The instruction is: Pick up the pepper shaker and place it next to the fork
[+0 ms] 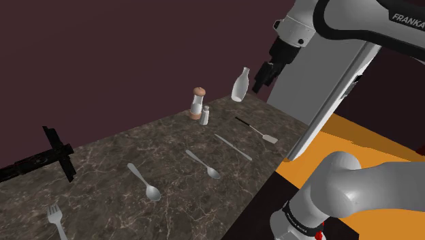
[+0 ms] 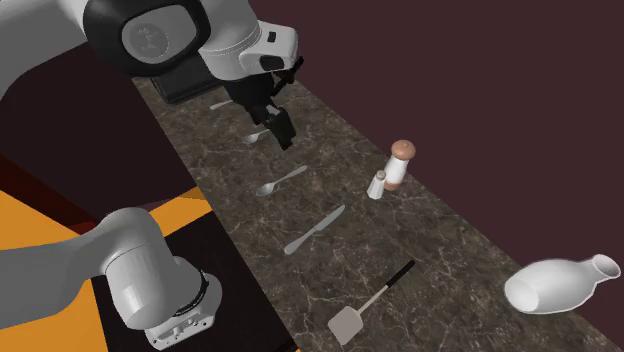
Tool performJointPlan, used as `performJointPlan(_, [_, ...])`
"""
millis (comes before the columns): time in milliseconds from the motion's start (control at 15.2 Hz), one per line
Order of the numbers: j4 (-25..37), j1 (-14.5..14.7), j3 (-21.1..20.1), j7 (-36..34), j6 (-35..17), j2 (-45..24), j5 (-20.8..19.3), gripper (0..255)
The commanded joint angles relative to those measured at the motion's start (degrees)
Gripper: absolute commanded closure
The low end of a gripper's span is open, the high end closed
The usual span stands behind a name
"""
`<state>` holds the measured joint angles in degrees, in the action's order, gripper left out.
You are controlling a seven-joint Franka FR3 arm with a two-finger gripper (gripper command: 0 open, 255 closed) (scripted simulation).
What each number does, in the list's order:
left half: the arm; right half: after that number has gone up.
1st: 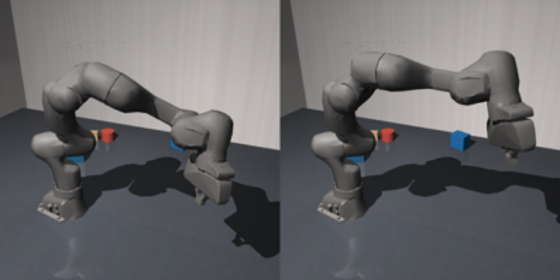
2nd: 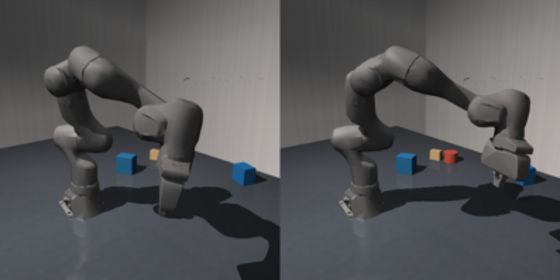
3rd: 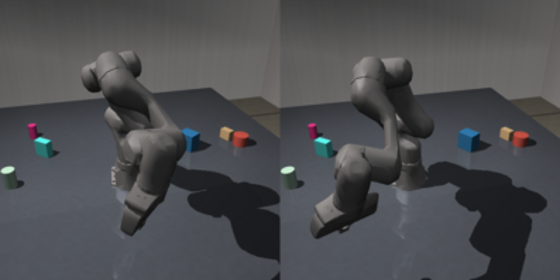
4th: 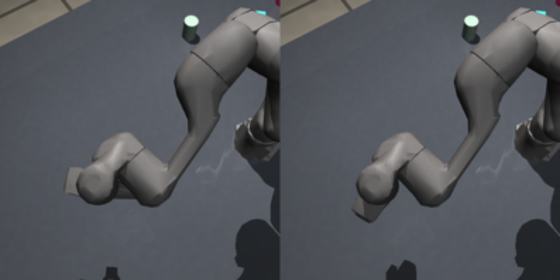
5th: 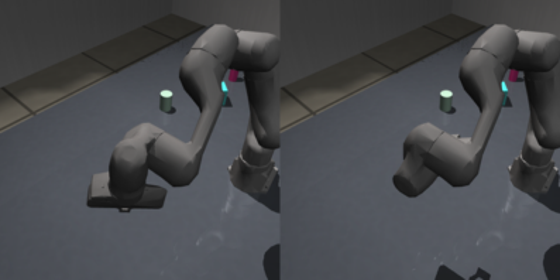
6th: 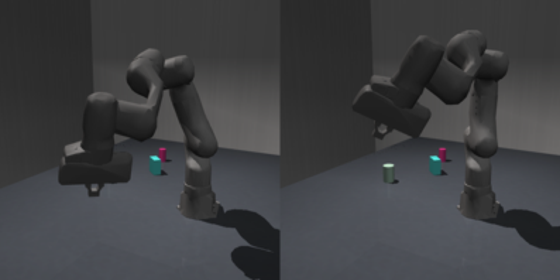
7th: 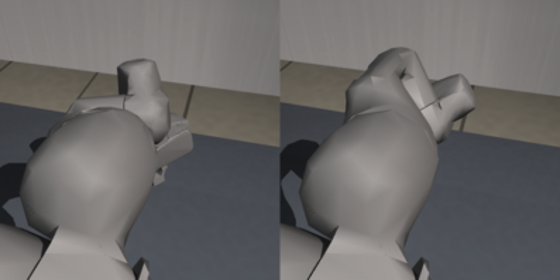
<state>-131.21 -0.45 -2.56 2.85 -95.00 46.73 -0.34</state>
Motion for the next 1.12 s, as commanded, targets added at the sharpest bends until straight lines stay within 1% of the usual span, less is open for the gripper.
performJointPlan(0, [0.00, 0.00, 0.00, 0.00, 0.00, 0.00, 0.00, 0])
performJointPlan(528, [-0.04, -1.23, 0.87, 1.16, -12.01, -13.94, -1.97, 0])
performJointPlan(1056, [4.63, -2.46, 1.59, 1.74, -21.64, -30.15, -3.99, 0])
